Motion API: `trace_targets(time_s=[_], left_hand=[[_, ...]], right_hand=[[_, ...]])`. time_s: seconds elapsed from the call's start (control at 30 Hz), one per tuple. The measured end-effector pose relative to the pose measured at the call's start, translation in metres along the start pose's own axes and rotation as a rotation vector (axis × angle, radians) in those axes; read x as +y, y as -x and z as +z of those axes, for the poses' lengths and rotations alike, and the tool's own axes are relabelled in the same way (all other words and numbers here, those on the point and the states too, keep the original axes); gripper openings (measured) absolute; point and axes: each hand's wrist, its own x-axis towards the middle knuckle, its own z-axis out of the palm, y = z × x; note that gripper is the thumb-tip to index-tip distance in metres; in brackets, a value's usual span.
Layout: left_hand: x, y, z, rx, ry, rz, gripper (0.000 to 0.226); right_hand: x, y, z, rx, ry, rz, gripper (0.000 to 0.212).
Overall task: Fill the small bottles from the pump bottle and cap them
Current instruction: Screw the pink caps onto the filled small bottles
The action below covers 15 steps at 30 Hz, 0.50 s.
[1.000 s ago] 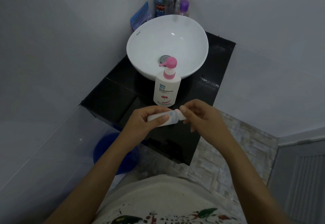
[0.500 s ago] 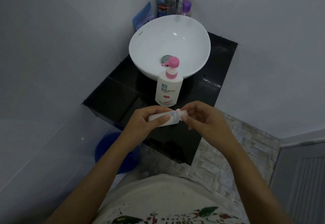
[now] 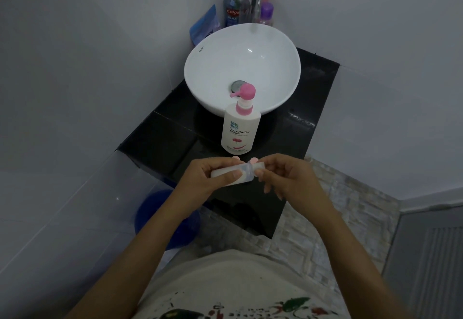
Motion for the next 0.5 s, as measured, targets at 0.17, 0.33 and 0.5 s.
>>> trace_targets(time_s=[0.17, 0.33, 0.5], left_hand=[[-0.0056, -0.0002, 0.0018, 0.014, 0.023, -0.05, 0.027], [-0.01, -0.0027, 0.0001, 0.029, 0.062, -0.097, 0.044], [-0.0108, -0.0028, 0.0005, 0.038, 0.045, -0.101, 0.036]], right_hand=[[0.0044, -0.002, 0.0041, 0.039, -0.024, 0.07, 0.016], [0.001, -0.0028, -0.0012, -0.001, -0.082, 0.004, 0.022], [0.004, -0.0037, 0.0003, 0.002, -0.055, 0.031, 0.013]])
